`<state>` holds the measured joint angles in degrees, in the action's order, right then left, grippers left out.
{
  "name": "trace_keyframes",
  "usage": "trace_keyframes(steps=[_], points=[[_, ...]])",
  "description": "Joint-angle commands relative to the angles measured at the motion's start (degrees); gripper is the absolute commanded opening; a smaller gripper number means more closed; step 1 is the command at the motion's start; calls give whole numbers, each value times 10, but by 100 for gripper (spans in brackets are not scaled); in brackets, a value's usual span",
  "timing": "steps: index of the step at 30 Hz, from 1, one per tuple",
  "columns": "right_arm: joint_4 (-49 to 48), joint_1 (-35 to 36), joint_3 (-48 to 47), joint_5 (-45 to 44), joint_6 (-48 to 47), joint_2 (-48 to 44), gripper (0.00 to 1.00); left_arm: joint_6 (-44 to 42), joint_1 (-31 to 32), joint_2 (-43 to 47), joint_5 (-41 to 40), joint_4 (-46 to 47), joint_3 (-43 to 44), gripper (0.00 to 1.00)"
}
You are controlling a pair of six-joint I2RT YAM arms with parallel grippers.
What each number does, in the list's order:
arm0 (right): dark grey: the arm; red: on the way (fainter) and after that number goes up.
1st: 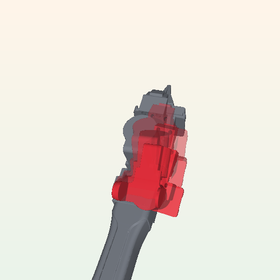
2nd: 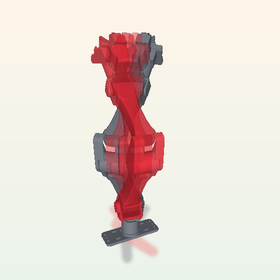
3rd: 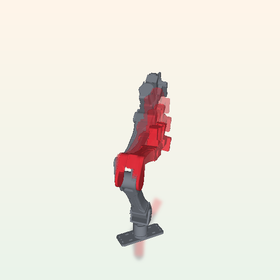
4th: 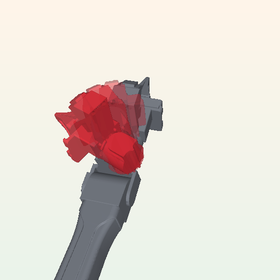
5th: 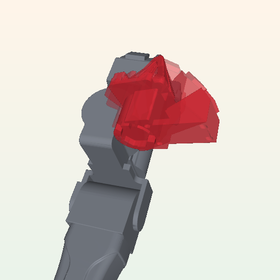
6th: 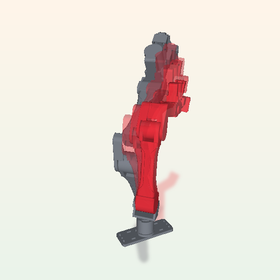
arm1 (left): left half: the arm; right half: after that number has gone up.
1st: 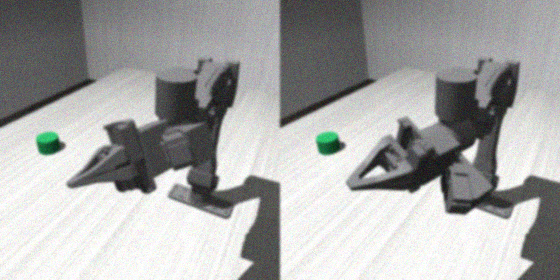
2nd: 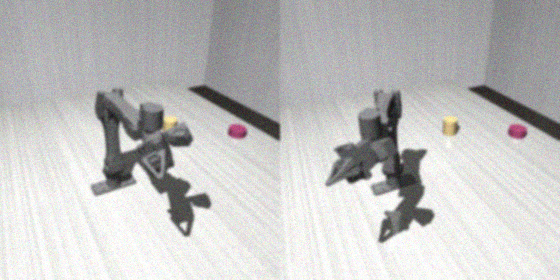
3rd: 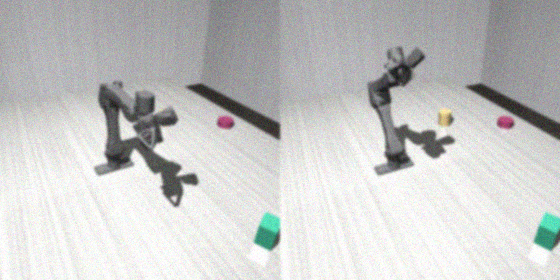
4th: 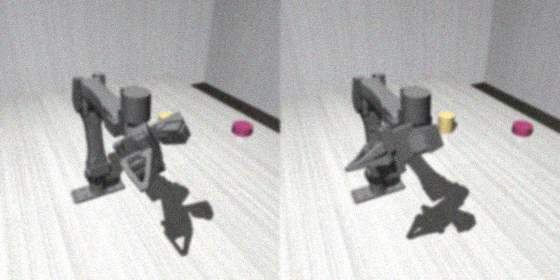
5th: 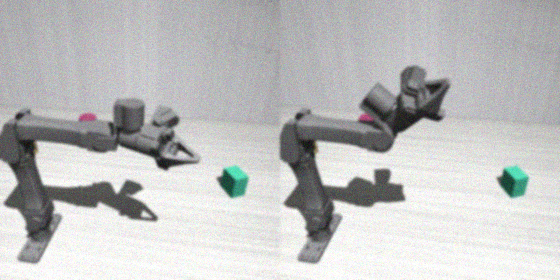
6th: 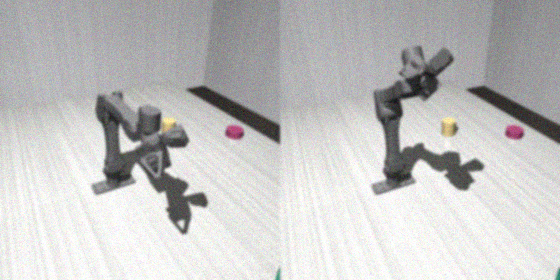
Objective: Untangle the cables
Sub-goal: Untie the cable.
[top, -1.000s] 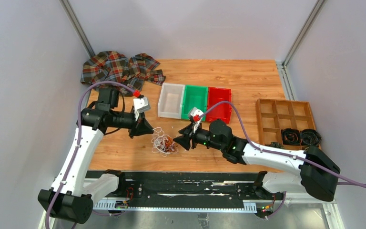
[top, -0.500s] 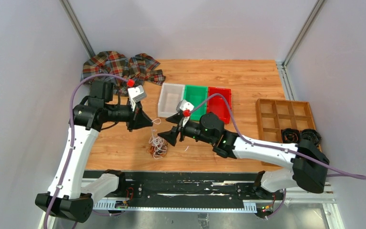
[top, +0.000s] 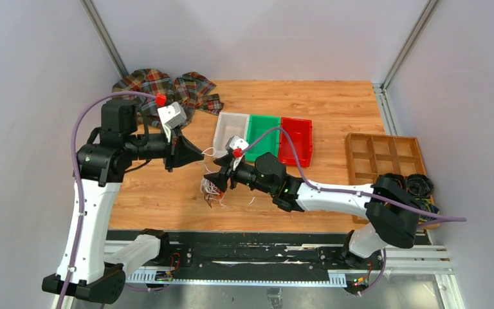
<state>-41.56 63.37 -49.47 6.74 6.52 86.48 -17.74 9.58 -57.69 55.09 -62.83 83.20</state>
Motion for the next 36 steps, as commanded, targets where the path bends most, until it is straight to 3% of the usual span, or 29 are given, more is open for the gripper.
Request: trace_keyframes(steps=[1,13,19,26,36], points=[[-39,15,-27,-57,4,22,57,37,4,8,25,4,41,1],[-38,42,-25,-155,-11,46,56,72,4,2,25,5,146,1],[-72,43,10,-196,7,52,61,91,4,-1,7,5,196,0],[-56,62,60,-229,-1,-42,73,60,4,19,-27,4,155,1],[-1,95,39,-218,-23,-110,74,37,4,31,-42,3,72,0]])
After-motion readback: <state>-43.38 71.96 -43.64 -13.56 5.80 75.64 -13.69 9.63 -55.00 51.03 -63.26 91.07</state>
